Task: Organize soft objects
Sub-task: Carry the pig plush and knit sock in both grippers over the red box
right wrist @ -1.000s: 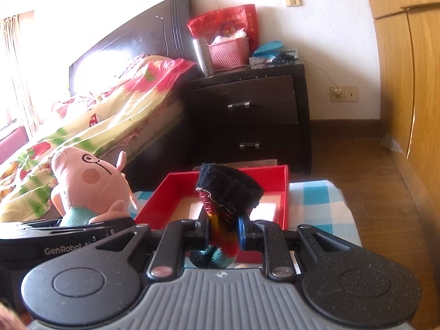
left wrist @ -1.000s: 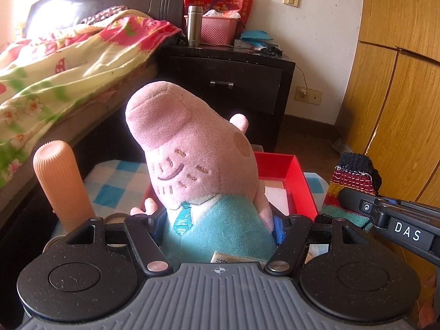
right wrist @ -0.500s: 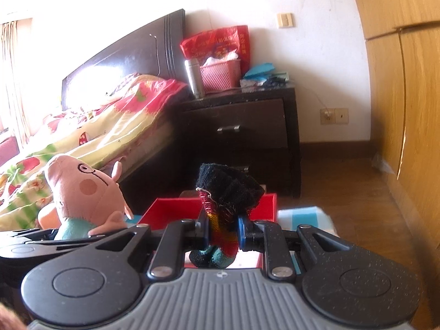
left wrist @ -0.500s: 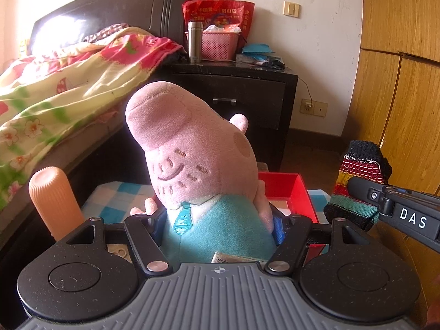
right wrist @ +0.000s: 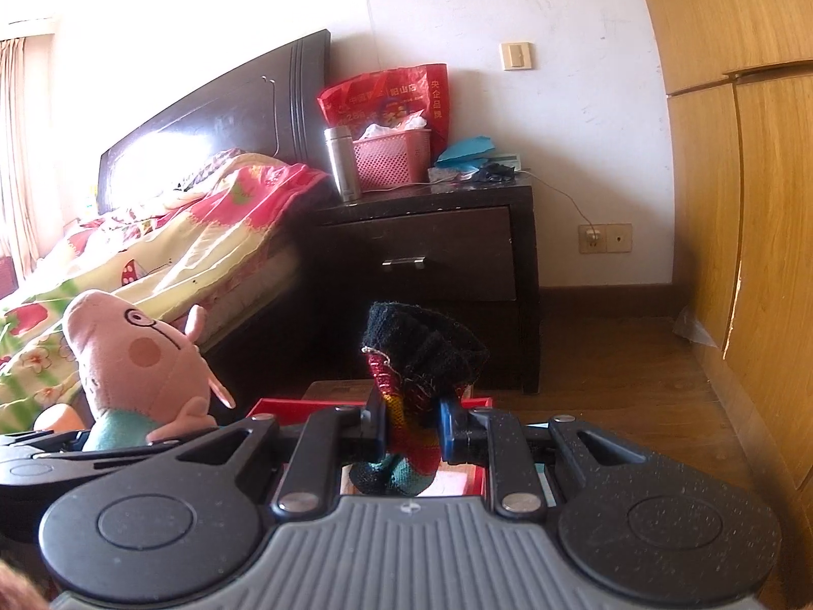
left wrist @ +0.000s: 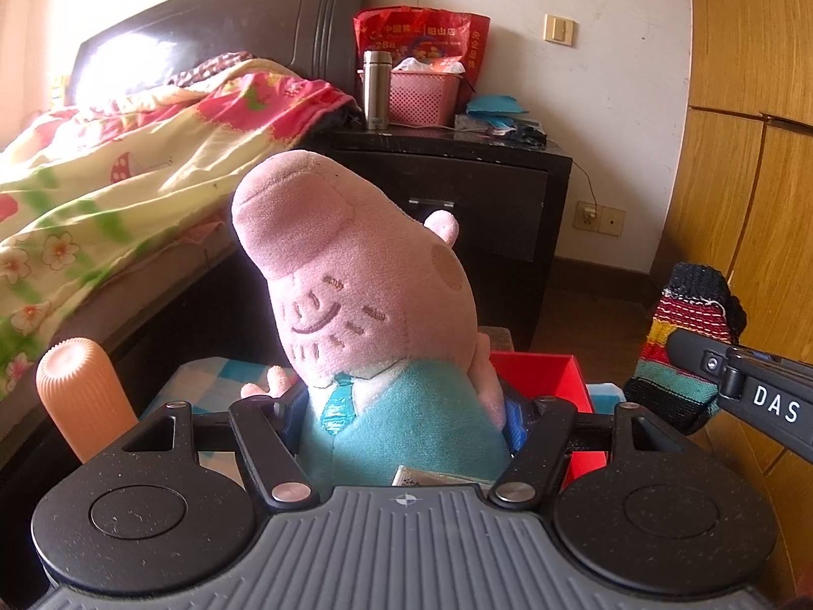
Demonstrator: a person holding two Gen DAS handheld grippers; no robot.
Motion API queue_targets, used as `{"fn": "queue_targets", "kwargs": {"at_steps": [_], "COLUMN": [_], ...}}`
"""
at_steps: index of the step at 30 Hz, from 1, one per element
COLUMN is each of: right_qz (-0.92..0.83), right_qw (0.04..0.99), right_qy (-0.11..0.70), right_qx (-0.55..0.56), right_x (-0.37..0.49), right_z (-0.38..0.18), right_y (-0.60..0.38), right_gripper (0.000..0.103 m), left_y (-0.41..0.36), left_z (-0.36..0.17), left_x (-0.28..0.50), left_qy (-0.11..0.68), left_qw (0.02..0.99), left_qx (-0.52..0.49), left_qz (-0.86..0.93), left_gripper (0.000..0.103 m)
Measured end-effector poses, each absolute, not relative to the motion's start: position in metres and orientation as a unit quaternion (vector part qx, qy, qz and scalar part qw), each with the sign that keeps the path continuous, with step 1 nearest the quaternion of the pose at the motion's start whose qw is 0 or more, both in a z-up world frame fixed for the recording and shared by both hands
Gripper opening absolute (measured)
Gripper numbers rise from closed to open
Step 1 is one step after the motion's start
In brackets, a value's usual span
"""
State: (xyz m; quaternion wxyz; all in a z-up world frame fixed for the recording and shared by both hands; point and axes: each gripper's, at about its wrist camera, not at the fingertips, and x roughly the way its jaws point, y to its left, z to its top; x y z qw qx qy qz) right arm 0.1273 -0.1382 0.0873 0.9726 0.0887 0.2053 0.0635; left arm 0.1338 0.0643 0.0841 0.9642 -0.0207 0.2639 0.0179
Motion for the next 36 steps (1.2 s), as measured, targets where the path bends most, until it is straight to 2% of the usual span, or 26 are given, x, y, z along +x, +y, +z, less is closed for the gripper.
{"fn": "queue_targets", "kwargs": {"at_steps": [14,36], "right_qz": [0.056,0.046], "right_qw": [0.975,0.965], "right_qy": [0.200,0.250], "right_qx": [0.075,0.067], "right_x": [0.150,0.201], "right_z": [0.081,0.053], "right_y": [-0.128,-0.124], "right_gripper": [0.000,0.000], "left_y": [0.061,0.070], "left_z": [0.076,0.049], "left_x": [0.159,0.201], "left_qy": [0.256,0.297], "left_qw": [0.966,0.953], "left_qx": [0.011,0.029], "left_qz": [0.042,0.059], "left_gripper": [0.067,0.067]}}
